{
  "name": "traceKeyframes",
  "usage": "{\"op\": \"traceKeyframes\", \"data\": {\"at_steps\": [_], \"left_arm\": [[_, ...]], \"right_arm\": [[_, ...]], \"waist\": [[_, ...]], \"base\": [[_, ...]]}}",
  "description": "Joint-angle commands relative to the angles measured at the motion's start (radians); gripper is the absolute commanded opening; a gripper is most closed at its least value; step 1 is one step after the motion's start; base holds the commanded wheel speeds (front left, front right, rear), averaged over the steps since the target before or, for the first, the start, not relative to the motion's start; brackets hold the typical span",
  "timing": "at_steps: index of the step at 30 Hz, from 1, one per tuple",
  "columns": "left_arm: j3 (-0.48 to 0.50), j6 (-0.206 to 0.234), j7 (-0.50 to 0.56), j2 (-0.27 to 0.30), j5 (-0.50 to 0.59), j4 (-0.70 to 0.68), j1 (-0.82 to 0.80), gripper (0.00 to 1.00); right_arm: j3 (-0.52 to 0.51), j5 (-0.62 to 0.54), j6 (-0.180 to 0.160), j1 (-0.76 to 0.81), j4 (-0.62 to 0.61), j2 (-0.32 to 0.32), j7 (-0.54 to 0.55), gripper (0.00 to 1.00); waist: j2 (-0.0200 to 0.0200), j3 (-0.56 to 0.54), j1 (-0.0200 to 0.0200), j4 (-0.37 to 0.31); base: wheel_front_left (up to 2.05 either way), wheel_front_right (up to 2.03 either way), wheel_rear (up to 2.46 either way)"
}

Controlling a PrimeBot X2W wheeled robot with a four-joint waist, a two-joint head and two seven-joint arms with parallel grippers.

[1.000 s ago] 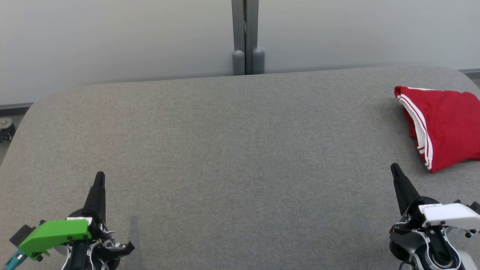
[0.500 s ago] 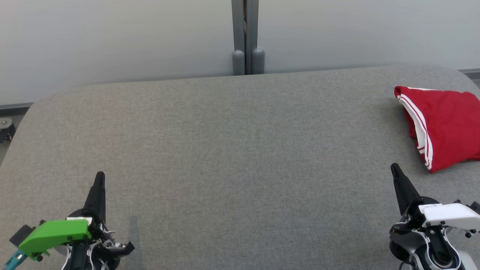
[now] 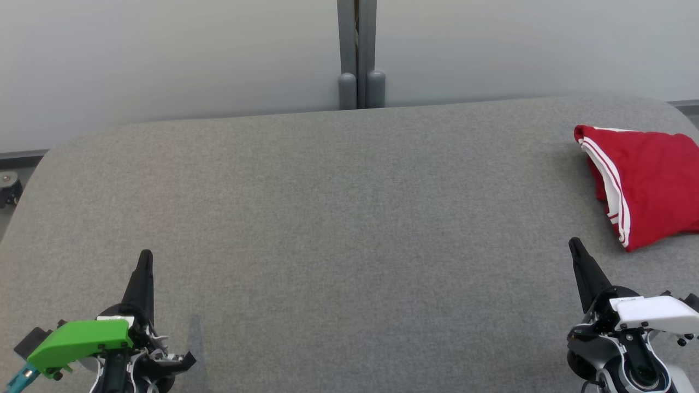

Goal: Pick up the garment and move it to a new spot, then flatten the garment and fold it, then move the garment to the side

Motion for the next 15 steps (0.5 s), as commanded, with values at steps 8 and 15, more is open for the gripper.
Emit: {"op": "traceKeyframes", "data": {"at_steps": [8, 15], "left_arm": [[0.002, 0.002, 0.003, 0.007, -0.004, -0.003, -0.014, 0.00], [0.002, 0.002, 0.003, 0.007, -0.004, -0.003, -0.014, 0.00]], "right_arm": [[-0.002, 0.002, 0.000, -0.006, -0.003, -0.006, 0.004, 0.00], [-0.002, 0.002, 0.000, -0.006, -0.003, -0.006, 0.004, 0.00]], "waist": [[-0.0001, 0.000, 0.0000, 0.000], [-0.0001, 0.000, 0.0000, 0.000]], "base": [[0.00, 0.00, 0.00], [0.00, 0.00, 0.00]]}}
